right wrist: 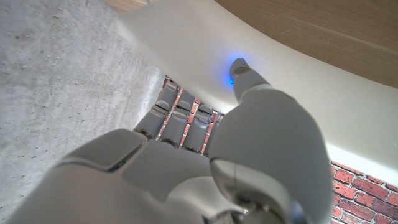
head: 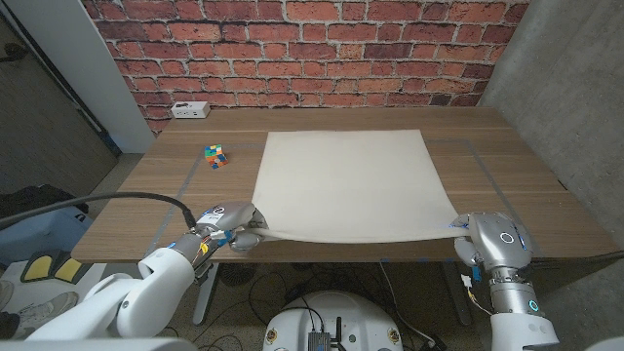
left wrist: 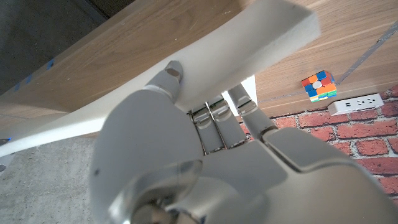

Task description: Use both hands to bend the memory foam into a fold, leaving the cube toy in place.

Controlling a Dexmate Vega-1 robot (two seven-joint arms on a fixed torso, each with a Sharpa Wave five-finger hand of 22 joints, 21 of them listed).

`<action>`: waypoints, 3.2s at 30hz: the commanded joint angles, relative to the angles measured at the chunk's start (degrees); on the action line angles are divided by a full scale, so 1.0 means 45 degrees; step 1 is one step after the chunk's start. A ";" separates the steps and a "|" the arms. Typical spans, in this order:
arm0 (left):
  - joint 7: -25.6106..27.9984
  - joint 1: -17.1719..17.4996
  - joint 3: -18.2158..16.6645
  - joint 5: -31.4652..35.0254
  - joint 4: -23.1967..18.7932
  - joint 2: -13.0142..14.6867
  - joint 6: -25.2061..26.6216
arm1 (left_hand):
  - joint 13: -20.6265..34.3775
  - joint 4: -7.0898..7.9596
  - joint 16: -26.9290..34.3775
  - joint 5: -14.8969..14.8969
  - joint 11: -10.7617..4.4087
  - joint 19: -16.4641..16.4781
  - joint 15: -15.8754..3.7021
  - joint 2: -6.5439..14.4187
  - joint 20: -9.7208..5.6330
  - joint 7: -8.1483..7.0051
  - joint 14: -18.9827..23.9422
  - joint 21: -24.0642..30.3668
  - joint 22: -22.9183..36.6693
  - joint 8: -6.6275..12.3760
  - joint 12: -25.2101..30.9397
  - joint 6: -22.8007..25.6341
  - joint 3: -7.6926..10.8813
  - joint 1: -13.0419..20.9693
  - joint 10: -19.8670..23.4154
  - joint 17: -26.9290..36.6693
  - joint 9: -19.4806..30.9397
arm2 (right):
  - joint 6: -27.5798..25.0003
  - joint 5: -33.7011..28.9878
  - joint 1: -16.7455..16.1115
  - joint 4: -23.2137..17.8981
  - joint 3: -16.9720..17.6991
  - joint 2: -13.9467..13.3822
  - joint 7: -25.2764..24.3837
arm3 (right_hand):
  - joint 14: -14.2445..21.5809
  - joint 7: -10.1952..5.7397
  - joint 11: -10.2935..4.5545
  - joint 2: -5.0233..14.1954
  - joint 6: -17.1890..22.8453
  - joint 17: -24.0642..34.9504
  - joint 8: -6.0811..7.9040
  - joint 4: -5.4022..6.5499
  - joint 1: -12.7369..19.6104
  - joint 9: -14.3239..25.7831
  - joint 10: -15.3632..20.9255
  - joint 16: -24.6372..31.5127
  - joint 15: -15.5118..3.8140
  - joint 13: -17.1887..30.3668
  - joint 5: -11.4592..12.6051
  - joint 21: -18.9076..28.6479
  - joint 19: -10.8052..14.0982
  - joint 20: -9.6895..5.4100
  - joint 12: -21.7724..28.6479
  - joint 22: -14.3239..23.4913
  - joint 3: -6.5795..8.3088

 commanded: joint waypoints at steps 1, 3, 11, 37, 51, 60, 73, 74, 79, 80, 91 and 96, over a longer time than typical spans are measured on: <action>-0.1315 0.1402 -0.0895 0.1998 -0.0718 -0.1571 -0.0684 | 0.1194 0.0011 0.0147 0.0099 -0.0768 -0.0041 -0.0804 0.0204 -0.0550 0.0024 0.0148 0.0102 -0.0012 -0.0031 0.0128 0.0139 -0.0032 0.0075 0.0845 0.0065 0.0020 | -0.0158 0.0036 -0.1395 -0.0415 0.0285 0.0667 -0.1121 | 0.0115 0.0275 -0.0011 0.0013 0.0357 0.0032 -0.0024 -0.0004 0.0081 0.0027 0.0074 -0.0017 -0.1827 0.0034 0.0120 0.0106 0.0022 -0.0025 0.0062 0.0032 0.0091; -0.1338 0.1616 -0.0956 0.2366 -0.0785 -0.1953 -0.0921 | 0.1214 -0.0001 0.0154 0.0100 -0.0769 -0.0042 -0.0818 0.0207 -0.0554 0.0047 0.0158 0.0115 -0.0015 -0.0045 0.0125 0.0136 -0.0037 0.0089 0.0837 0.0066 0.0021 | -0.0218 -0.0009 -0.1494 -0.0420 0.0274 0.0809 -0.1274 | 0.0112 0.0271 -0.0008 0.0015 0.0366 0.0031 -0.0028 -0.0007 0.0089 0.0028 0.0079 -0.0026 -0.1834 0.0036 0.0122 0.0110 0.0025 -0.0026 0.0062 0.0032 0.0093; -0.1448 0.2383 -0.1390 0.3456 -0.1113 -0.3601 -0.2150 | 0.1289 -0.0031 0.0173 0.0103 -0.0742 -0.0073 -0.0849 0.0213 -0.0587 0.0040 0.0177 0.0157 -0.0023 -0.0085 0.0133 0.0152 -0.0067 0.0124 0.0861 0.0066 0.0025 | 0.0602 0.0212 -0.2400 -0.0479 0.0829 0.1357 -0.2284 | 0.0106 0.0269 0.0018 0.0016 0.0384 0.0011 -0.0058 -0.0009 0.0101 0.0032 0.0099 -0.0086 -0.1820 0.0045 0.0135 0.0123 0.0027 -0.0023 0.0065 0.0029 0.0105; -0.3232 0.1396 -0.2896 0.4089 -0.1458 -0.7219 -0.5561 | 0.1535 0.0000 0.0147 0.0117 -0.0747 -0.0155 -0.0804 0.0296 -0.0648 0.0060 0.0179 0.0323 -0.0051 -0.0253 0.0089 0.0112 -0.0123 0.0092 0.0829 0.0028 0.0041 | 0.3249 -0.0415 -0.4251 -0.1469 0.3837 0.2882 -0.1864 | 0.0161 0.0377 0.0114 0.0026 0.0498 -0.0005 -0.0136 -0.0006 0.0128 0.0044 0.0223 -0.0209 -0.1812 0.0098 0.0165 0.0148 -0.0019 0.0001 0.0110 0.0021 0.0118; -0.5037 -0.2030 -0.2679 0.3783 -0.0536 -0.6513 -0.6073 | 0.1514 -0.0028 0.0133 0.0127 -0.0771 -0.0153 -0.0835 0.0284 -0.0765 0.0079 0.0152 0.0405 -0.0061 -0.0264 0.0018 0.0221 -0.0135 0.0110 0.0885 0.0024 0.0050 | 0.4936 -0.0334 -0.3113 -0.1243 0.5170 0.3687 0.0035 | 0.0298 0.0479 0.0188 0.0041 0.0621 0.0040 -0.0173 -0.0023 0.0185 0.0052 0.0357 -0.0199 -0.1839 0.0137 0.0180 0.0160 -0.0059 -0.0007 0.0165 0.0018 0.0110; -0.5642 -0.3300 -0.2432 0.3337 -0.0081 -0.6026 -0.5886 | 0.1571 -0.0028 0.0145 0.0131 -0.0817 -0.0173 -0.0809 0.0290 -0.0790 0.0049 0.0169 0.0457 -0.0064 -0.0296 0.0007 0.0229 -0.0155 0.0121 0.0905 0.0032 0.0060 | 0.5420 -0.0557 -0.2312 -0.1101 0.5674 0.4050 0.1382 | 0.0354 0.0499 0.0193 0.0051 0.0641 0.0058 -0.0205 -0.0016 0.0195 0.0059 0.0404 -0.0206 -0.1819 0.0175 0.0194 0.0167 -0.0074 0.0005 0.0197 0.0016 0.0105; -0.6495 -0.4578 -0.2204 0.2726 0.0137 -0.5134 -0.5227 | 0.1681 0.0010 0.0121 0.0153 -0.0929 -0.0238 -0.0787 0.0370 -0.0753 0.0092 0.0152 0.0516 -0.0074 -0.0385 -0.0039 0.0097 -0.0125 0.0104 0.0824 0.0016 0.0080 | 0.5601 -0.0998 -0.1534 -0.1158 0.6105 0.4555 0.3073 | 0.0364 0.0673 0.0290 0.0080 0.0720 0.0035 -0.0232 -0.0010 0.0222 0.0079 0.0567 -0.0308 -0.1805 0.0242 0.0240 0.0177 -0.0108 0.0021 0.0290 0.0013 0.0143; -0.6550 -0.4688 -0.2187 0.2697 0.0159 -0.5057 -0.5163 | 0.1687 0.0006 0.0115 0.0156 -0.0931 -0.0254 -0.0796 0.0374 -0.0744 0.0100 0.0141 0.0515 -0.0075 -0.0396 -0.0050 0.0073 -0.0120 0.0111 0.0797 0.0013 0.0082 | 0.5571 -0.1032 -0.1468 -0.1185 0.6150 0.4552 0.3286 | 0.0361 0.0688 0.0294 0.0078 0.0709 0.0025 -0.0237 -0.0009 0.0221 0.0085 0.0584 -0.0326 -0.1795 0.0248 0.0245 0.0175 -0.0117 0.0020 0.0298 0.0013 0.0150; -0.6787 -0.5138 -0.2071 0.2501 0.0234 -0.4672 -0.4897 | 0.1728 0.0013 0.0118 0.0160 -0.1007 -0.0226 -0.0789 0.0383 -0.0758 0.0089 0.0146 0.0552 -0.0078 -0.0388 -0.0050 0.0117 -0.0117 0.0103 0.0804 0.0014 0.0091 | 0.5505 -0.1359 -0.1213 -0.1228 0.6175 0.4656 0.3852 | 0.0380 0.0698 0.0319 0.0085 0.0723 -0.0016 -0.0221 0.0000 0.0214 0.0141 0.0604 -0.0394 -0.1768 0.0274 0.0275 0.0183 -0.0112 0.0033 0.0318 0.0009 0.0188; -0.6821 -0.5210 -0.2051 0.2476 0.0232 -0.4606 -0.4838 | 0.1736 0.0009 0.0126 0.0160 -0.1004 -0.0225 -0.0794 0.0381 -0.0758 0.0098 0.0158 0.0558 -0.0079 -0.0389 -0.0048 0.0119 -0.0119 0.0105 0.0812 0.0017 0.0092 | 0.5416 -0.1471 -0.1126 -0.1229 0.6137 0.4684 0.3986 | 0.0388 0.0710 0.0328 0.0086 0.0742 -0.0026 -0.0210 0.0003 0.0211 0.0153 0.0617 -0.0409 -0.1762 0.0280 0.0282 0.0183 -0.0115 0.0027 0.0327 0.0009 0.0197; -0.7819 -0.7168 -0.1321 0.1918 0.0753 -0.3278 -0.3766 | 0.1847 0.0055 0.0097 0.0174 -0.0983 -0.0212 -0.0740 0.0411 -0.0737 0.0118 0.0141 0.0639 -0.0090 -0.0430 -0.0064 0.0077 -0.0092 0.0029 0.0801 -0.0007 0.0112 | 0.4916 -0.1785 -0.0134 -0.1517 0.6578 0.4377 0.6533 | 0.0485 0.0801 0.0432 0.0014 0.0787 -0.0151 -0.0163 -0.0006 0.0185 0.0279 0.0768 -0.0603 -0.1730 0.0354 0.0372 0.0178 -0.0165 0.0079 0.0420 -0.0004 0.0313; -0.8201 -0.8224 -0.0755 0.1370 0.1206 -0.2464 -0.3193 | 0.1887 0.0056 0.0104 0.0181 -0.1003 -0.0231 -0.0746 0.0422 -0.0709 0.0117 0.0159 0.0659 -0.0095 -0.0435 -0.0076 0.0083 -0.0075 0.0021 0.0785 -0.0005 0.0118 | 0.4634 -0.1936 0.0389 -0.1537 0.6663 0.4152 0.7675 | 0.0486 0.0788 0.0454 0.0020 0.0785 -0.0181 -0.0150 0.0008 0.0167 0.0322 0.0761 -0.0668 -0.1712 0.0376 0.0398 0.0152 -0.0245 0.0095 0.0428 -0.0006 0.0357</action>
